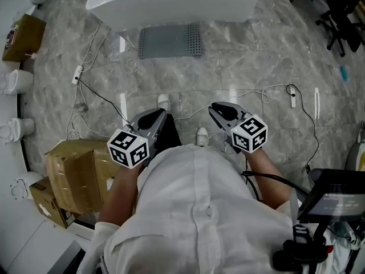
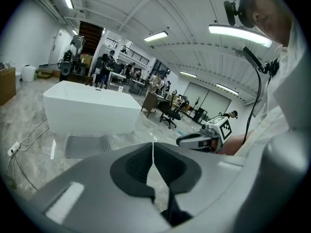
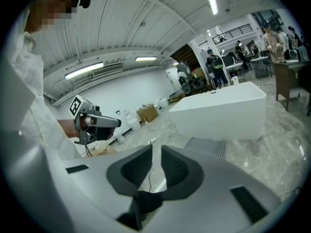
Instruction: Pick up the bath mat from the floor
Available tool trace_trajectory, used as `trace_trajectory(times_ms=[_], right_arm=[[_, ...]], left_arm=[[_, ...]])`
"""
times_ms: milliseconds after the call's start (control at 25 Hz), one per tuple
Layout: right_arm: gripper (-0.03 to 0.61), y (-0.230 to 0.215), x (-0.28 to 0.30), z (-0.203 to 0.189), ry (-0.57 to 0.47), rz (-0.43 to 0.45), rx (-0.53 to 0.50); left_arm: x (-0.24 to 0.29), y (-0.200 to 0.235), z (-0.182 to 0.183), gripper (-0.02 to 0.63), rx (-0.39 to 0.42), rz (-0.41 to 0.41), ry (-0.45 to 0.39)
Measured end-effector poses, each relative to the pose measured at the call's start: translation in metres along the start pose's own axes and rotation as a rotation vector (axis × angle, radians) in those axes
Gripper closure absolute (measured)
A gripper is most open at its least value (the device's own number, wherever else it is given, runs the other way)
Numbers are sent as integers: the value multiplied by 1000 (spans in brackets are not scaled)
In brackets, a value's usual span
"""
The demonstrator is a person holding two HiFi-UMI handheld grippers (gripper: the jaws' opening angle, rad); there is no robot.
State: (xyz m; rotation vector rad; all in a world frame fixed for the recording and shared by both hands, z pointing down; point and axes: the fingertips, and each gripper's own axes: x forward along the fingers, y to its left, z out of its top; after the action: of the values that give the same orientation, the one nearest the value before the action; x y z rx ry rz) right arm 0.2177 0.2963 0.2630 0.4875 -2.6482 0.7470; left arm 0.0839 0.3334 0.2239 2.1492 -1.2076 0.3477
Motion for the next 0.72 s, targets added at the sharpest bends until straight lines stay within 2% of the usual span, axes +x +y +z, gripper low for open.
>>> trace_trajectory(times_ms=[200, 440, 720], right_arm=[[556, -23, 30, 22, -13, -70, 56], [556, -46, 89, 70, -12, -154, 91], [557, -77, 165, 102, 5, -254, 121]], left_arm=[[25, 49, 28, 606, 5, -72, 13], [41, 125, 79, 606, 13, -152, 47], [52, 214, 105, 607, 39, -219, 112]])
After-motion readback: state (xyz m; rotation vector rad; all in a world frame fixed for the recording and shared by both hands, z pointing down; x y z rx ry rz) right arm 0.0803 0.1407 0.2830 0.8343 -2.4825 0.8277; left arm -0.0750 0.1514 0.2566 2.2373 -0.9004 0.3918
